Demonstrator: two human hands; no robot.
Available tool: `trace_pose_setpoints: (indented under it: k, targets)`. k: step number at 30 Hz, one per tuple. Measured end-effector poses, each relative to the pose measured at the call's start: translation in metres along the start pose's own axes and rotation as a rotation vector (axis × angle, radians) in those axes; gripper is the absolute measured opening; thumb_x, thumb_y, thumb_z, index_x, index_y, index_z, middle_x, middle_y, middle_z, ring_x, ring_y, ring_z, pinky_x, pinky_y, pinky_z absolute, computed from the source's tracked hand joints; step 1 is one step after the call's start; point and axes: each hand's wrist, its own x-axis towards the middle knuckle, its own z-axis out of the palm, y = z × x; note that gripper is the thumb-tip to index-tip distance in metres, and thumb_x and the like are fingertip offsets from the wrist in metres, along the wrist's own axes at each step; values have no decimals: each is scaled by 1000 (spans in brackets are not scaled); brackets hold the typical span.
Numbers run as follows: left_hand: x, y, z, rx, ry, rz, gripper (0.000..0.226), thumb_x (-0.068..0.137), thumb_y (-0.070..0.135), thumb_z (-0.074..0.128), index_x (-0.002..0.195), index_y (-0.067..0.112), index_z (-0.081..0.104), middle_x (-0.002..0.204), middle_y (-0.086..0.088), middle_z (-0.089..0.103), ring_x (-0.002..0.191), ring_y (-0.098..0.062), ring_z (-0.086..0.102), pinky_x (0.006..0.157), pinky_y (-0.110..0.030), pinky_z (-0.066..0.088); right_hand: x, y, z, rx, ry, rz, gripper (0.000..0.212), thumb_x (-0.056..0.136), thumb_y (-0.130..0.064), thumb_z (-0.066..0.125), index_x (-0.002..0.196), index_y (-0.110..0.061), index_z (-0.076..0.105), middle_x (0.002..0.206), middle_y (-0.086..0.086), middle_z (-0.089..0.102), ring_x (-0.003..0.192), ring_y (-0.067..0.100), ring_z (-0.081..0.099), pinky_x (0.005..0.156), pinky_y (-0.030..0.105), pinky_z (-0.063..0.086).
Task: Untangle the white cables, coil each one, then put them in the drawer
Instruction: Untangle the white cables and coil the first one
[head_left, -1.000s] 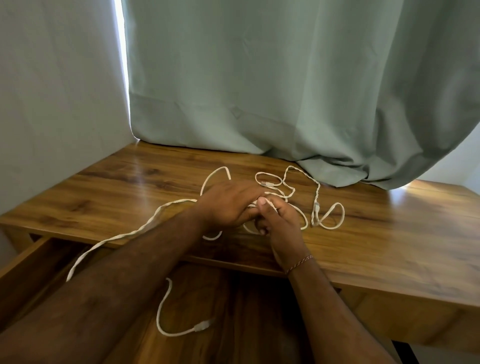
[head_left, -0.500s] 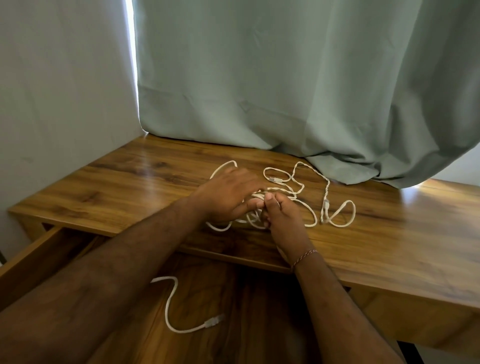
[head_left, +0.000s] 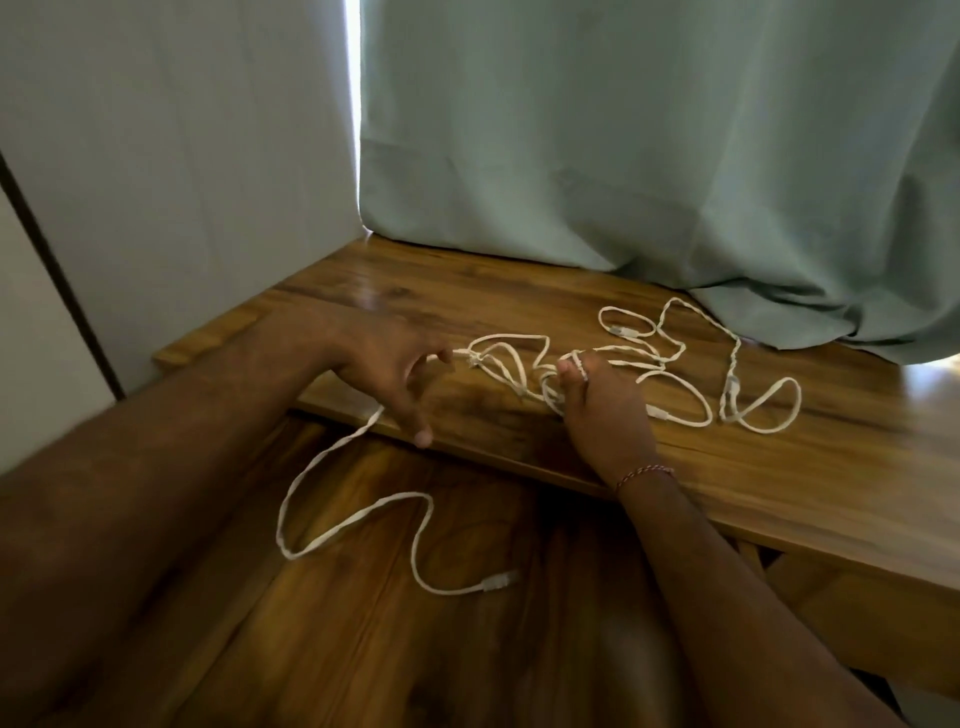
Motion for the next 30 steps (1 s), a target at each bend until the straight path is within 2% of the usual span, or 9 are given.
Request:
trace_pose_setpoints:
  k: [3, 6, 9, 13, 19, 22, 24, 26, 30]
  targets:
    - [-11, -7, 9, 36, -67, -23, 129, 57, 59, 94, 160, 47, 16, 167, 8, 27, 152, -24, 30, 119, -47, 36, 2, -1, -1, 4, -7, 36, 32, 108, -41, 41, 95, -16, 57, 83, 6, 63, 80, 30, 62, 69, 37, 42]
    - [-9, -8, 24, 98, -78, -6, 136, 54, 57, 96, 160, 45, 13, 171, 11, 12, 155, -24, 22, 120, -47, 35, 1, -5, 0, -12, -22, 56, 31, 108, -40, 41, 96, -17, 56, 81, 2, 59, 76, 23, 55, 68, 35, 38]
    - [-2, -8, 44, 128, -100, 6, 155, 45, 64, 96, 160, 46, -6, 168, 22, -23, 160, -23, 1, 124, -51, 29, 1, -6, 0, -14, -17, 55, 30, 108, -41, 41, 93, -19, 54, 80, 2, 59, 74, 21, 54, 67, 34, 36]
    - [-5, -4, 65, 148, -63, 84, 161, 46, 78, 87, 158, 42, -23, 163, 14, -40, 156, -17, -24, 129, -56, 2, 2, -5, -1, 27, -14, 73, 30, 108, -39, 42, 92, -19, 56, 81, 2, 62, 74, 20, 55, 67, 33, 34]
    - [-28, 19, 77, 117, -61, 135, 147, 54, 86, 77, 154, 50, -25, 162, 9, -42, 149, -21, -38, 122, -65, -13, 3, -4, -2, 27, -13, 111, 36, 109, -40, 41, 103, -13, 64, 86, 3, 63, 78, 19, 55, 69, 32, 35]
    - [-28, 32, 95, 267, 81, 97, 140, 68, 73, 79, 156, 44, -25, 163, 0, -41, 153, -31, -29, 123, -67, -2, 3, -4, -2, 28, -4, 108, 37, 109, -39, 42, 102, -11, 65, 86, 5, 64, 78, 21, 56, 68, 32, 35]
    - [-27, 40, 100, 297, 234, 115, 116, 86, 48, 75, 162, 36, -12, 171, -5, -24, 159, -29, -9, 126, -59, 15, 2, -5, -2, 27, -4, 102, 36, 109, -39, 42, 101, -11, 64, 85, 4, 63, 78, 22, 57, 68, 33, 35]
    - [-27, 39, 95, 261, 332, 145, 94, 92, 29, 68, 164, 33, 6, 174, -1, 0, 160, -21, 8, 126, -43, 25, 2, -5, -2, 19, -4, 93, 36, 109, -39, 41, 100, -12, 64, 85, 3, 63, 79, 23, 58, 68, 33, 37]
    - [-33, 21, 86, 190, 388, 261, 72, 93, 15, 61, 158, 32, 35, 168, 11, 28, 154, -6, 25, 121, -27, 28, 1, -4, -4, 31, 14, 97, 37, 109, -40, 41, 101, -12, 65, 85, 4, 65, 80, 23, 59, 69, 34, 40]
